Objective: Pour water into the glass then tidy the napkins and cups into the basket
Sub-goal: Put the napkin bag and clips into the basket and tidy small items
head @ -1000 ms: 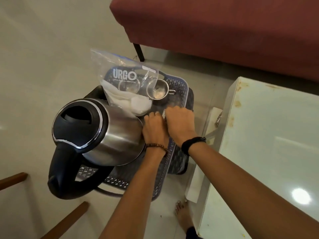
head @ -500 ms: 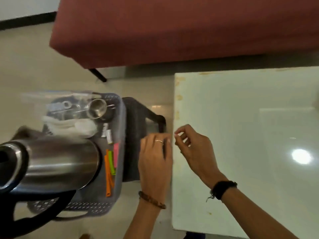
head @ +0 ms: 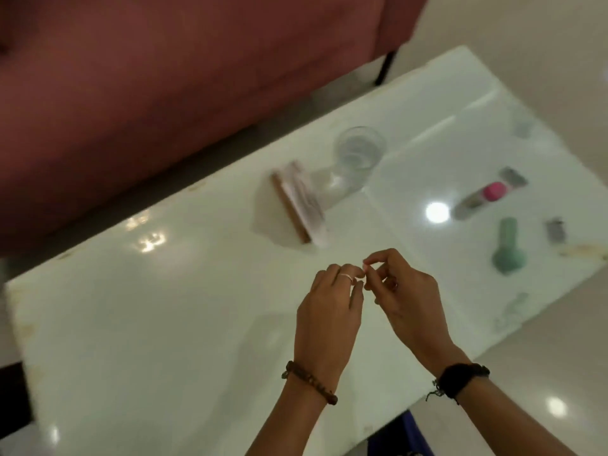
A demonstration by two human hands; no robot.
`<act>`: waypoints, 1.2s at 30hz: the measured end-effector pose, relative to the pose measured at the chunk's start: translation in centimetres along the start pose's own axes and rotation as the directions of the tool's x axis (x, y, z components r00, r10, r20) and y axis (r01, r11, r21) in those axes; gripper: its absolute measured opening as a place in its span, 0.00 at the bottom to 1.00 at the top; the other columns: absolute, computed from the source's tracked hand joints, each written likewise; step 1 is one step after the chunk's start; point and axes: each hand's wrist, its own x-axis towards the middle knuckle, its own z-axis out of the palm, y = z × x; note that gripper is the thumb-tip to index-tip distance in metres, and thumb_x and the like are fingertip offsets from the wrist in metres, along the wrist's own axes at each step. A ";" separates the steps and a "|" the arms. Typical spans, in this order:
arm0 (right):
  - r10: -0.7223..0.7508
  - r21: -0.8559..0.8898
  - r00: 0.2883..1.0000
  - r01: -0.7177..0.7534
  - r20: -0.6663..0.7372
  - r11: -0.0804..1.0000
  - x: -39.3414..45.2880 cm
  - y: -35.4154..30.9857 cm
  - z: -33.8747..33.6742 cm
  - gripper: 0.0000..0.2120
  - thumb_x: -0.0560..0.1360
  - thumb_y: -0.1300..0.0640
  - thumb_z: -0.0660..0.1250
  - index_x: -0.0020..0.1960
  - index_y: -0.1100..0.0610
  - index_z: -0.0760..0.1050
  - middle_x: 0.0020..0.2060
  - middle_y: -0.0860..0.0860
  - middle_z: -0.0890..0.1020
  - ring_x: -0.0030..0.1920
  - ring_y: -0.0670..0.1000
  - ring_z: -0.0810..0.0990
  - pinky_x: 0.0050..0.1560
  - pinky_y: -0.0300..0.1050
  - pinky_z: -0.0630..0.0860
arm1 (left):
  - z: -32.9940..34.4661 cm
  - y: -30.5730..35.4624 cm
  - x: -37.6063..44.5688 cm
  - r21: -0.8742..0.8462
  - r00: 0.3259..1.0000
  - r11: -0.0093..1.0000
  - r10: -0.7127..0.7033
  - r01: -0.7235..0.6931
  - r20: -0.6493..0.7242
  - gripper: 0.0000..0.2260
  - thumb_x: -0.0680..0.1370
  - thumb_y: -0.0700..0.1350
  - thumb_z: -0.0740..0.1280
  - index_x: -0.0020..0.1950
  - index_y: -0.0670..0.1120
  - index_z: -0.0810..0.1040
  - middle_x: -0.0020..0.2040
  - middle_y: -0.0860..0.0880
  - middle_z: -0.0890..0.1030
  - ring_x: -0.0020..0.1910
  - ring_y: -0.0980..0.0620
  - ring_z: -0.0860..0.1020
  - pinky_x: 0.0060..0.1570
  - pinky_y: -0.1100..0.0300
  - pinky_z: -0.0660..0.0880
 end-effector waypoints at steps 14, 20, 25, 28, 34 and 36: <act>0.372 -0.014 0.819 -0.420 -0.437 0.908 11.0 21.1 -16.7 0.09 0.77 0.56 0.60 0.56 0.56 0.69 0.47 0.49 0.74 0.40 0.47 0.75 0.32 0.35 0.66 | 20.2 18.5 22.7 0.068 0.823 0.838 0.512 -0.542 0.245 0.12 0.76 0.34 0.61 0.56 0.45 0.78 0.56 0.48 0.80 0.56 0.49 0.75 0.50 0.60 0.71; 0.361 -0.352 0.848 -0.499 -0.388 0.792 11.4 23.9 -17.5 0.15 0.72 0.68 0.61 0.58 0.60 0.70 0.51 0.58 0.71 0.44 0.53 0.65 0.39 0.45 0.65 | 24.8 19.4 27.8 0.216 0.630 0.708 0.394 -0.672 0.669 0.12 0.77 0.42 0.62 0.60 0.48 0.74 0.57 0.46 0.75 0.55 0.47 0.74 0.42 0.56 0.69; 0.391 -0.326 0.837 -0.519 -0.384 0.790 11.3 24.3 -17.7 0.18 0.67 0.76 0.56 0.53 0.62 0.70 0.51 0.58 0.69 0.43 0.54 0.64 0.35 0.48 0.70 | 25.3 19.4 27.8 0.269 0.652 0.662 0.437 -0.700 0.620 0.06 0.77 0.42 0.63 0.52 0.46 0.77 0.50 0.46 0.77 0.48 0.46 0.76 0.37 0.58 0.63; 0.370 -0.253 0.867 -0.460 -0.334 0.851 10.9 23.7 -17.8 0.13 0.71 0.72 0.59 0.53 0.62 0.70 0.52 0.57 0.69 0.46 0.56 0.70 0.36 0.50 0.75 | 23.6 19.6 26.9 0.160 0.770 0.824 0.414 -0.544 0.485 0.04 0.76 0.44 0.65 0.49 0.46 0.78 0.48 0.48 0.79 0.45 0.51 0.77 0.37 0.62 0.63; 0.359 0.281 0.870 -0.270 -0.339 0.921 9.2 15.0 -16.2 0.10 0.71 0.59 0.67 0.52 0.51 0.75 0.48 0.47 0.75 0.43 0.44 0.77 0.38 0.31 0.73 | 14.3 18.7 21.8 -0.131 0.910 0.928 0.369 -0.349 0.189 0.05 0.74 0.46 0.69 0.49 0.50 0.79 0.43 0.56 0.77 0.39 0.59 0.77 0.36 0.74 0.69; 0.363 0.386 0.876 -0.230 -0.317 0.893 8.3 11.4 -15.2 0.09 0.71 0.57 0.67 0.51 0.50 0.77 0.46 0.44 0.78 0.43 0.41 0.78 0.38 0.31 0.76 | 10.8 17.2 19.2 -0.230 0.948 0.938 0.294 -0.261 0.123 0.06 0.73 0.46 0.70 0.49 0.51 0.79 0.43 0.56 0.79 0.38 0.60 0.78 0.37 0.73 0.73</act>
